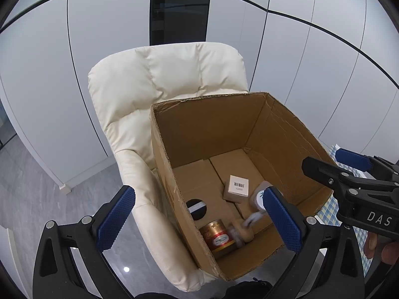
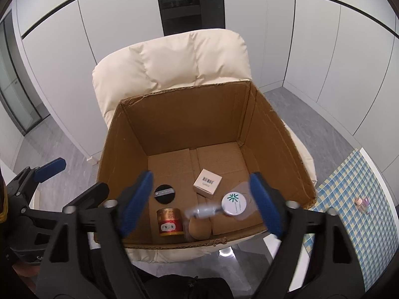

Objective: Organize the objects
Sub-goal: 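Lower the pale blue case into the box and open right tool, then withdraw both tools from the box and move over the checkered table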

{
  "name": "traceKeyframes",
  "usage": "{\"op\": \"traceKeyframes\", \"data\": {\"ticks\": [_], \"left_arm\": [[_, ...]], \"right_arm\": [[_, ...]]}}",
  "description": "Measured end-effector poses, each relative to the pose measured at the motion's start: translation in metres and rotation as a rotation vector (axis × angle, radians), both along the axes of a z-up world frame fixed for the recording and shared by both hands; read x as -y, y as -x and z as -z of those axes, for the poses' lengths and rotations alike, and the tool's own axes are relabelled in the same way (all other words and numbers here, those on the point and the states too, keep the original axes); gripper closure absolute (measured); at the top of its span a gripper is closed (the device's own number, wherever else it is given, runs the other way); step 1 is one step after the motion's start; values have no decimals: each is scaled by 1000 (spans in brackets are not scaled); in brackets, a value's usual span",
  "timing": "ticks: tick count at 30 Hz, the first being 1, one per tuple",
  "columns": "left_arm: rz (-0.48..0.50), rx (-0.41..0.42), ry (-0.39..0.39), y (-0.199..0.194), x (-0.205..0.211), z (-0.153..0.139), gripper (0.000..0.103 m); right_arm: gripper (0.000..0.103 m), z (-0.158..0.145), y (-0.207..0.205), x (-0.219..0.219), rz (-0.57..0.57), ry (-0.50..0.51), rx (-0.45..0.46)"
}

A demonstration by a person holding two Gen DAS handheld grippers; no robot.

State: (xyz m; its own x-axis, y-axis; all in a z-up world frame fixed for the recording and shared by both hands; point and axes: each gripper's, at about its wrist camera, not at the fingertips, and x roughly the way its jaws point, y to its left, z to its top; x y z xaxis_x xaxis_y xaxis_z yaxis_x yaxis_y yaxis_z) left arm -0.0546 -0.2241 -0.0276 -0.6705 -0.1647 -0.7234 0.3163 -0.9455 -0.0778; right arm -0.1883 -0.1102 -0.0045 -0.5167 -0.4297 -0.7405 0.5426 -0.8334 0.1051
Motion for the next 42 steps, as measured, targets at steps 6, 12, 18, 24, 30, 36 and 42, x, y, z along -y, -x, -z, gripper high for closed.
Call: {"op": "traceKeyframes", "data": {"ticks": [6,12,18,24,30,36,42], "left_arm": [[-2,2,-2,1,2,0,1],[-6,4,-7,2,3,1,1],[-4,5,-10,3,1,2,1],[6,5,-12,7,-4,2,1],[21,6,-11,12,-12,3,1],[35,7,-14,19,-21,3,1],[50,8,-18,29,-31,3,1]], "right_arm": [[12,1,2,1,3,-11,8],[4,-1,3,-2,18,-5,6],[4,-1,3,-3,23,-6,-2],[3,-2,5,-10,38,-3,-5],[3,-4,7,-21,63,-3,-9],[0,-5,11,-38,95,-3,-15],[0,-5,14,-58,127,-6,-19]]}}
